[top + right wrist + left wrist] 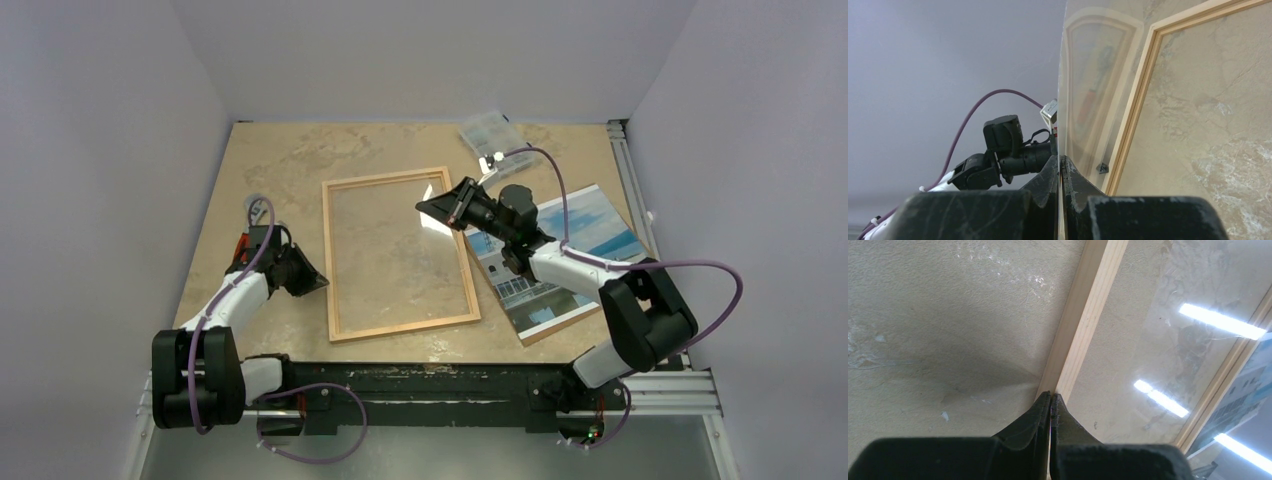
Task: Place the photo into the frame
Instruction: Place the photo frame item in the photo frame.
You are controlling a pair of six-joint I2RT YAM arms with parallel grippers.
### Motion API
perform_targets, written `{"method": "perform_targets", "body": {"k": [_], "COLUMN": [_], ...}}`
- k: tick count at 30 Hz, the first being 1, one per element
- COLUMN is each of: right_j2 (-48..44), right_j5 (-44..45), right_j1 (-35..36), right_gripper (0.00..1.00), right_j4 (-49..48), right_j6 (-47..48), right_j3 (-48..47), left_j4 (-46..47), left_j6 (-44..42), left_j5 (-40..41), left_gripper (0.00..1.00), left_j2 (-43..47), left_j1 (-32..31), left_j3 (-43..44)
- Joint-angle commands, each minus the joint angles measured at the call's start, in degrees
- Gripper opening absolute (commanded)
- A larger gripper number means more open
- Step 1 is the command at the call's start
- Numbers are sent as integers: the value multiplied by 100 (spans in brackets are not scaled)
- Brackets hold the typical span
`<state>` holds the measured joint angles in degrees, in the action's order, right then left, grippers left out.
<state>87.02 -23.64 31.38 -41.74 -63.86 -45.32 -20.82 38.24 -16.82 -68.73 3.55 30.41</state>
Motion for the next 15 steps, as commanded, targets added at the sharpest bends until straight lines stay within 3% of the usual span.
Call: {"method": "perform_targets", "body": {"k": [1,15], "right_j2": [113,186], "right_j5": [-28,33], "right_j1": [30,25], "right_gripper": [0,0], "right_j4": [-413,-626], "right_j6": [19,43], "right_j3": [-143,96], "left_j4": [-82,-89], "left_j6": [-193,-209], "left_j5": [118,108], "left_gripper": [0,0], "left_j2": [-130,-127], "left_j1": [-30,-39], "left_j3": [0,7]}}
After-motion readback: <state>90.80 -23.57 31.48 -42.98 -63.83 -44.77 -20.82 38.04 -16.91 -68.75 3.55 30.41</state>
